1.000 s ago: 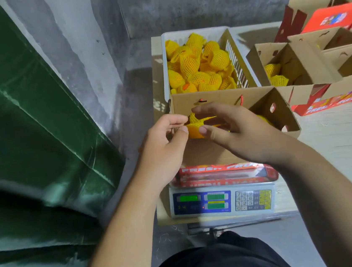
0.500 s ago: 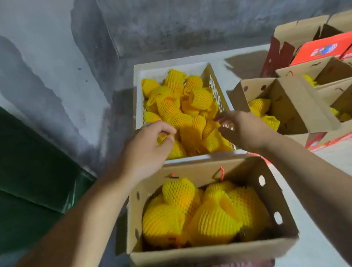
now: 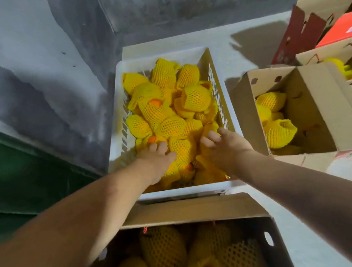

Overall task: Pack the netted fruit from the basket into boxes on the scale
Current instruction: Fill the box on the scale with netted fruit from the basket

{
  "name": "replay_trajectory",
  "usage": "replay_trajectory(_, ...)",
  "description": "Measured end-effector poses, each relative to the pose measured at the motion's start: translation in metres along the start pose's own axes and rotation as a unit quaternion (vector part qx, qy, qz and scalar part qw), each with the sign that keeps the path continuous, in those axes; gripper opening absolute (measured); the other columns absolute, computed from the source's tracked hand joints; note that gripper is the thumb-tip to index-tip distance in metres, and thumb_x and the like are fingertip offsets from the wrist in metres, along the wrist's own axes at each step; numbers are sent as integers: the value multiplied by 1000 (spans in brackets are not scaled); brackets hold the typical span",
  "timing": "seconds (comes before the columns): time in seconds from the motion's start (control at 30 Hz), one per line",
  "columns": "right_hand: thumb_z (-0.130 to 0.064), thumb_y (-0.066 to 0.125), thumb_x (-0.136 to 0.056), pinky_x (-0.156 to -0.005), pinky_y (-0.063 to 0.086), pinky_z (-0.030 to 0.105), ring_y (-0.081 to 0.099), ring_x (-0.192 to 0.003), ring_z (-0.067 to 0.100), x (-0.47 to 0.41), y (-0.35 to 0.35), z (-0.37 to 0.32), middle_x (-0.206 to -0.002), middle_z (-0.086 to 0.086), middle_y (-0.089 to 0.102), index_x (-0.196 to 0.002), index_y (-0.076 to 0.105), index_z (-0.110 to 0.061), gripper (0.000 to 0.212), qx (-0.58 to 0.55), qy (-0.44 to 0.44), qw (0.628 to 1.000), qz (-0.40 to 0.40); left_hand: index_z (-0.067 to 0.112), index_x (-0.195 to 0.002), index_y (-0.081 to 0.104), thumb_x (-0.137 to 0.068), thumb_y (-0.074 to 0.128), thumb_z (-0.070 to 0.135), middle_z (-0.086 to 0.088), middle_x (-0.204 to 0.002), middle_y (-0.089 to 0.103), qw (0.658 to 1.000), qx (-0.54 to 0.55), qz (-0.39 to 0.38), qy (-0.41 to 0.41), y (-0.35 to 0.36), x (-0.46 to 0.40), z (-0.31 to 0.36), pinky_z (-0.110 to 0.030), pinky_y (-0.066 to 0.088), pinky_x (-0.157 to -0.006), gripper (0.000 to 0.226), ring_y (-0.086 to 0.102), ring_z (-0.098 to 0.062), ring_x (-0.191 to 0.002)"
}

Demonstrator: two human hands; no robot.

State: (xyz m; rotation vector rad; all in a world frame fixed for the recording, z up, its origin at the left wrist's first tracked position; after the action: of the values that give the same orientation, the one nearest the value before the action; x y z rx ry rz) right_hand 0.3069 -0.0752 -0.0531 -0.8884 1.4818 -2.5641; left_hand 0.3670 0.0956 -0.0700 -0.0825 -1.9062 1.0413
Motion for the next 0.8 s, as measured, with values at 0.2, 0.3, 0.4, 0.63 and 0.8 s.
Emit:
replay_trajectory(0.2,-28,53,-105,-116,31,42,27,-146,33,-12,8,-12,-161,7,27,-158,24,-17,61,-12,-28,999,-14,21,-144,33,-88,61,-10,-9,-148,38,995,-23,78,51,-1,4,12,-42,46,-85,70,47,-34,-127)
replay_trajectory(0.3,-27,56,-104,-115,31,43,27,-148,35,-11,9,-15,-161,12,32,-157,19,-18,66,-13,-40,999,-16,23,-139,33,-89,72,11,-6,-133,53,994,22,102,41,-6,15,2,-41,46,-75,65,55,-31,-117)
replay_trajectory(0.4,-27,50,-104,-115,29,44,30,-144,35,-7,-2,-12,-156,14,38,-155,17,-20,61,-59,-27,998,-1,25,-137,31,-79,81,44,-6,-132,52,974,183,134,-7,-21,37,-22,-41,48,-84,79,55,-33,-119)
replay_trajectory(0.63,-30,83,-80,-114,34,37,36,-142,31,60,-72,18,-153,11,33,-161,18,-21,104,-605,99,772,166,33,-127,35,-61,72,77,0,-120,56,703,637,303,-89,-37,146,-40,-47,61,-81,87,70,-19,-87)
replay_trajectory(0.8,-18,80,-81,-89,56,40,64,-112,24,137,-145,-21,-126,7,60,-143,42,-32,74,-701,7,661,268,36,-114,37,-81,81,49,5,-111,61,552,725,411,-7,-19,218,3,-29,60,-52,57,75,-8,-70)
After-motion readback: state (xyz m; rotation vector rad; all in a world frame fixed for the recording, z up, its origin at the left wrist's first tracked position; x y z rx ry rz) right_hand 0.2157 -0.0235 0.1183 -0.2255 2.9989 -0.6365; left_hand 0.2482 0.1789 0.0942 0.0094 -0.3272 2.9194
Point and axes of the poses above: each hand's wrist, its own x-axis away from the middle knuckle, its own y-axis out of the palm, z = x × y, the point moved 5 cm from there along -x, towards the middle knuckle
